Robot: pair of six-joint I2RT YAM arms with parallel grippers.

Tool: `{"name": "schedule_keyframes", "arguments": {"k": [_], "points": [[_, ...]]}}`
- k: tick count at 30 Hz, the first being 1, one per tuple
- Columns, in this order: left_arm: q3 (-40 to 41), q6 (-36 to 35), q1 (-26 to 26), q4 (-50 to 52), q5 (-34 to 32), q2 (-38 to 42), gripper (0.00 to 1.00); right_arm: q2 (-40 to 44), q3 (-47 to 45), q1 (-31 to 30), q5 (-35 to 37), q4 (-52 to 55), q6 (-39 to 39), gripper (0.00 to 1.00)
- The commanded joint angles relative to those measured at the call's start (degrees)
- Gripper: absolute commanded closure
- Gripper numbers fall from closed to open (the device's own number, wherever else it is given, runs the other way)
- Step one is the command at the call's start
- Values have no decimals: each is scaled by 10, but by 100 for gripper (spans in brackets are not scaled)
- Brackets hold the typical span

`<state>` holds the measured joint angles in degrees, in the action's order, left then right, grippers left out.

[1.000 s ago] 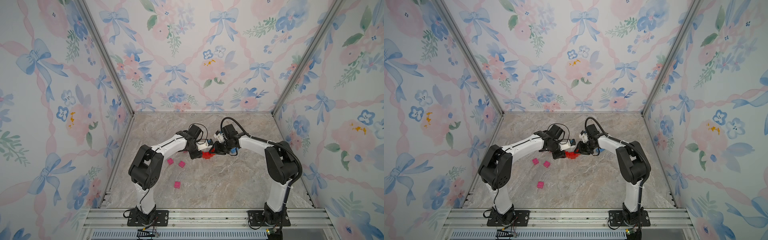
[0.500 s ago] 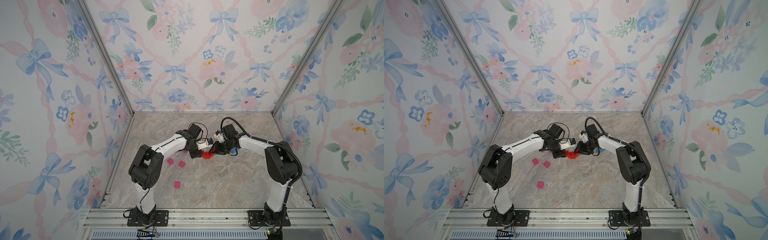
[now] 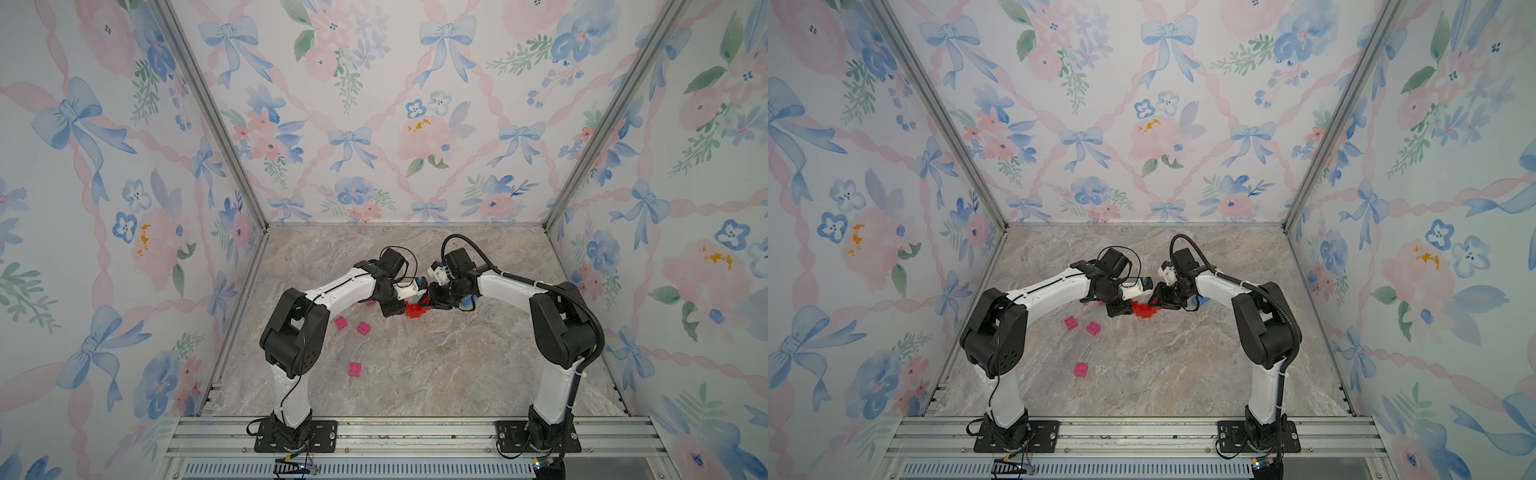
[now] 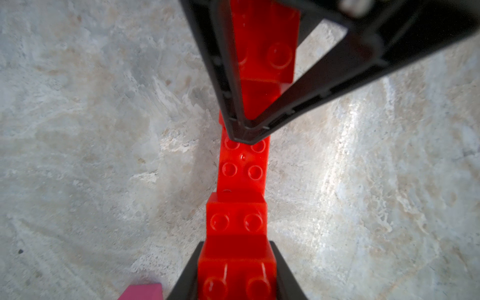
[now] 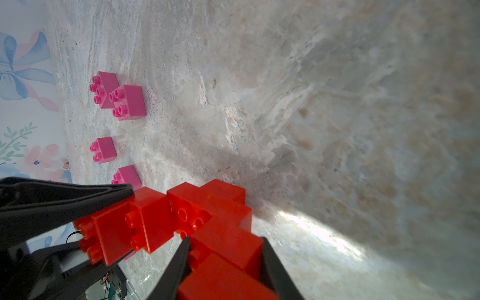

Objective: Assemble the letter v with lego
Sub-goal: Assemble the lego brick with the lego brick.

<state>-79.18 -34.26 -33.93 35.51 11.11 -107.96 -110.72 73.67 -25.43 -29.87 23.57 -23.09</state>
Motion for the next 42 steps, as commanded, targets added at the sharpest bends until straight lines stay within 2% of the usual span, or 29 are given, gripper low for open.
{"name": "schedule_keyframes", "arguments": {"k": [1, 10, 15, 24, 32, 42], "points": [[7, 5, -6, 5, -27, -9, 100, -9, -10, 8, 24, 22, 6, 69], [0, -1, -10, 7, -32, -21, 100, -8, -14, 8, 24, 18, 4, 69], [-3, -7, 4, 21, 3, -27, 100, -7, -15, 8, 24, 17, 5, 69], [-53, -51, 16, 110, 27, -70, 100, -7, -15, 8, 24, 16, 5, 69], [-80, -71, 18, 165, -1, -83, 100, -8, -15, 8, 23, 16, 5, 69], [-124, -52, 6, 188, -15, -120, 100, -8, -18, 10, 21, 14, 7, 69]]}}
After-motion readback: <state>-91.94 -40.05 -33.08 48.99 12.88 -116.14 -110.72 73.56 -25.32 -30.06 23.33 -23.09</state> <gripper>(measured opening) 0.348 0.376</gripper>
